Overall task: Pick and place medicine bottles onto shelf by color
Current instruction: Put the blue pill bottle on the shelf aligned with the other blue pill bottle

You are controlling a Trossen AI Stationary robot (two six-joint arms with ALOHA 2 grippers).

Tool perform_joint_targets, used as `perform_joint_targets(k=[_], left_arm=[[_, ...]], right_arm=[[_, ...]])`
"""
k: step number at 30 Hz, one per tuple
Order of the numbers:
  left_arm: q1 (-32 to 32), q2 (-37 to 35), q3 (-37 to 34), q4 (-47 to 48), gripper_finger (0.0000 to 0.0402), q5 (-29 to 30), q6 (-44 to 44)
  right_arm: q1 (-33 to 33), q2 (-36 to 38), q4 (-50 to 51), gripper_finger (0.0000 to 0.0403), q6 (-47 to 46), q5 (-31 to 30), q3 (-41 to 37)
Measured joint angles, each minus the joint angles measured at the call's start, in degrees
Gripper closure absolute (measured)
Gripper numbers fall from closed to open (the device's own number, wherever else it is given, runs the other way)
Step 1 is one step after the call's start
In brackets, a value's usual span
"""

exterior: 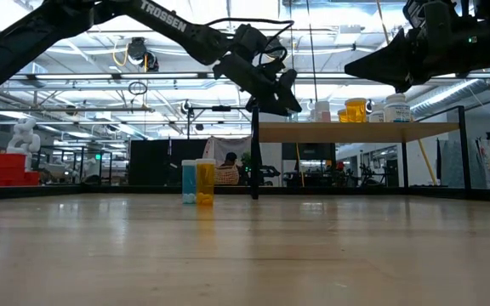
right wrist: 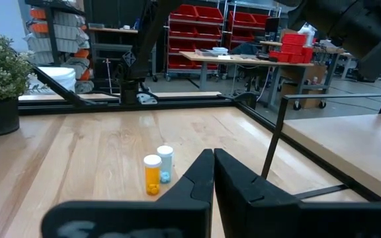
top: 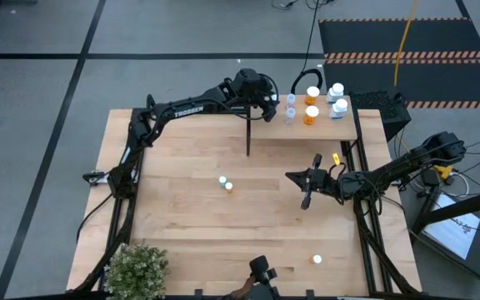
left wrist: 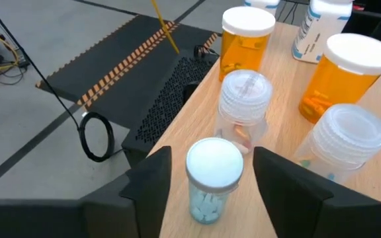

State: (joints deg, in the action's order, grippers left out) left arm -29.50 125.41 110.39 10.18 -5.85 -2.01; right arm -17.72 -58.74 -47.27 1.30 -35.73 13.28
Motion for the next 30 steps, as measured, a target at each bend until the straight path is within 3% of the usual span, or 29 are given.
perform_joint_targets(k=[14, 21, 30], left_arm=[[1.71, -4.12, 0.07, 1.58, 0.014, 4.1, -0.94], [4.53, -11.53, 0.07, 11.98, 0.0141, 8.7, -2.77], [14.3, -19.03, -0.97, 28.74, 0.0169, 9.93, -6.48]], right_arm=[[-0.02, 0.0, 0.32, 0.0399, -0.42, 0.0, 0.0], [-0.1, 0.0, 2.04, 0.0399, -0.63, -0.09, 0.07], [-0.15, 0.01, 4.06, 0.0399, -2.41, -0.12, 0.04]])
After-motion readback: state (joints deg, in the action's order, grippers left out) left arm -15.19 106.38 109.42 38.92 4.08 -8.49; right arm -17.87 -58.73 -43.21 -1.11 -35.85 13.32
